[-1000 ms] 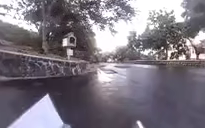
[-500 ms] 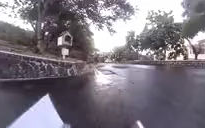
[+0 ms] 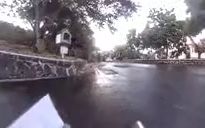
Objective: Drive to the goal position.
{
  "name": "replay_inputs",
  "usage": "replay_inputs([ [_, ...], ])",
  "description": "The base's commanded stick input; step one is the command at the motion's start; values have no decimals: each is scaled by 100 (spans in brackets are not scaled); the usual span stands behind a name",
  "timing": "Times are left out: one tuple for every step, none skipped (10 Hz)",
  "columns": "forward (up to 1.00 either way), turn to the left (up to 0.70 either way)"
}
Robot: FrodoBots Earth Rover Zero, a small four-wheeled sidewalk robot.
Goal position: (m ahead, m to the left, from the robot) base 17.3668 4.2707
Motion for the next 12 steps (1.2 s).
replay_inputs([
  [50, 0],
  [50, 0],
  [50, 0],
  [50, 0],
  [50, 0],
  [50, 0],
  [50, 0],
  [50, 0],
  [50, -25],
  [50, -47],
  [50, 0],
  [50, 0],
])
